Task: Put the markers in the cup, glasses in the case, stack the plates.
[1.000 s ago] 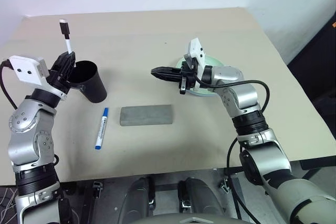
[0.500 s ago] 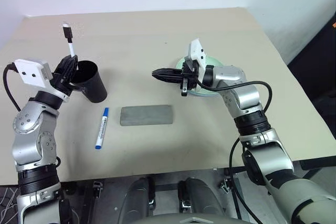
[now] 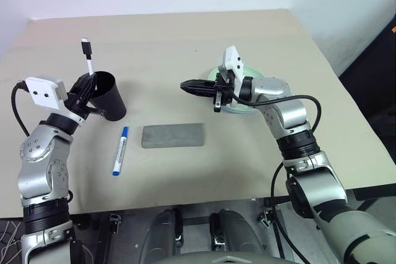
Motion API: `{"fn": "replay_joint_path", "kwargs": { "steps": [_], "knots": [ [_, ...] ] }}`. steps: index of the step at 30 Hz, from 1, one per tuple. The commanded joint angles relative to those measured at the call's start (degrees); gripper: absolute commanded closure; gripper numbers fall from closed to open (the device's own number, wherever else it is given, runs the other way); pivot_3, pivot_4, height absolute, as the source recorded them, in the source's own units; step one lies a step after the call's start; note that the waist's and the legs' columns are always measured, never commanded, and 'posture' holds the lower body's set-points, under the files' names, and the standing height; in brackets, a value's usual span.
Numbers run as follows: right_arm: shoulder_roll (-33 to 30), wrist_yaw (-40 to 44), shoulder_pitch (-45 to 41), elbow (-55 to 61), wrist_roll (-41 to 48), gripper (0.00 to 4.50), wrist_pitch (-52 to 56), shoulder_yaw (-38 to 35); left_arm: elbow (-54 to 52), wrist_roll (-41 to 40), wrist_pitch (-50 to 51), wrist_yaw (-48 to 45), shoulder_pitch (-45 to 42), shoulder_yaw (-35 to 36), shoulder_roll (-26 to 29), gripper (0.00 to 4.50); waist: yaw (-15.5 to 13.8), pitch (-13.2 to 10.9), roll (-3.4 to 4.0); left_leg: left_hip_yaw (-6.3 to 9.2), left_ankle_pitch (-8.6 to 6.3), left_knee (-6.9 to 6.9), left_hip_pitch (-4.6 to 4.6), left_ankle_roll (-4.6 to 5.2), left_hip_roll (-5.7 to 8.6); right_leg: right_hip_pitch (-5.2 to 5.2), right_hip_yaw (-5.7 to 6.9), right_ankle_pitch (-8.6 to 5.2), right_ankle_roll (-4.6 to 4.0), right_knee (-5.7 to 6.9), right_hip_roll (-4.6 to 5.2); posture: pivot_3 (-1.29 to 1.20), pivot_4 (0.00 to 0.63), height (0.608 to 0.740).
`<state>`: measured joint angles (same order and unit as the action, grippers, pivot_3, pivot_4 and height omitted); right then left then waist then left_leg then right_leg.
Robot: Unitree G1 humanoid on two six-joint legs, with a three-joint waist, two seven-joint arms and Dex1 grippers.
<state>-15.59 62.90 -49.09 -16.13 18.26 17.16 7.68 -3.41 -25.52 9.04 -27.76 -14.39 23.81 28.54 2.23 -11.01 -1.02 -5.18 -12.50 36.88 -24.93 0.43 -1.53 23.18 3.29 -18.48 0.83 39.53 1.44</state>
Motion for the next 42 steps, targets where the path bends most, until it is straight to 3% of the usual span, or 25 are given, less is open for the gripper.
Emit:
{"fn": "replay_joint_path", "kwargs": {
  "steps": [1, 7, 20, 27, 37, 42],
  "knots": [
    [-0.1, -0.2, -0.8, 0.4, 0.1, 4.5, -0.9, -0.5, -1.7, -0.4, -0.9, 0.1, -0.3, 1.0, 0.8, 4.47, 0.0, 0.0, 0.0, 0.0, 0.0, 0.0, 0.0, 0.0, 0.0, 0.0, 0.0, 0.0, 0.0, 0.0, 0.0, 0.0, 0.15, 0.715],
    [0.0, -0.6, -0.7, 0.1, -0.3, 4.5, -1.4, -0.1, -1.7, -0.6, -0.9, 0.1, -0.1, 1.3, 1.2, 4.47, 0.0, 0.0, 0.0, 0.0, 0.0, 0.01, 0.0, 0.0, 0.0, 0.0, 0.0, 0.0, 0.0, 0.01, 0.0, 0.0, 0.15, 0.715],
    [-0.3, -0.7, -0.4, 0.3, -1.2, 4.5, -2.1, -0.1, -1.2, 0.1, -1.5, 1.1, -0.7, 1.4, 1.3, 0.16, 0.0, 0.0, 0.0, 0.0, 0.0, 0.03, 0.0, 0.01, 0.0, -0.01, 0.0, 0.0, 0.01, 0.02, 0.0, 0.0, 0.15, 0.715],
    [-0.3, -0.5, -0.6, 0.4, -0.7, 4.5, -2.0, -0.4, -5.5, -1.7, 2.3, 1.6, 0.8, 2.0, 2.9, 0.07, 0.0, 0.0, 0.0, 0.0, 0.0, 0.04, 0.0, 0.01, 0.0, -0.01, 0.0, 0.01, 0.01, 0.02, 0.0, 0.0, 0.15, 0.715],
    [-1.9, 2.1, -1.4, -2.2, -0.4, 4.5, -2.8, -0.8, -27.2, -14.5, 26.4, 10.2, 11.9, 11.8, 8.9, 0.07, 0.2, 0.0, 0.01, 0.02, 0.0, 0.05, 0.0, 0.0, -0.02, -0.04, 0.0, 0.01, 0.01, 0.02, 0.0, 0.0, 0.15, 0.715],
    [-3.0, 5.8, -2.9, -4.9, 0.2, 4.5, -4.5, -1.4, -36.4, -18.6, 35.6, 16.6, 17.6, 14.7, 8.8, 0.07, 0.1, 0.0, 0.01, 0.04, 0.0, 0.08, 0.04, 0.01, -0.02, -0.07, 0.0, 0.01, 0.03, 0.03, 0.01, 0.0, 0.15, 0.715]
  ]
}}
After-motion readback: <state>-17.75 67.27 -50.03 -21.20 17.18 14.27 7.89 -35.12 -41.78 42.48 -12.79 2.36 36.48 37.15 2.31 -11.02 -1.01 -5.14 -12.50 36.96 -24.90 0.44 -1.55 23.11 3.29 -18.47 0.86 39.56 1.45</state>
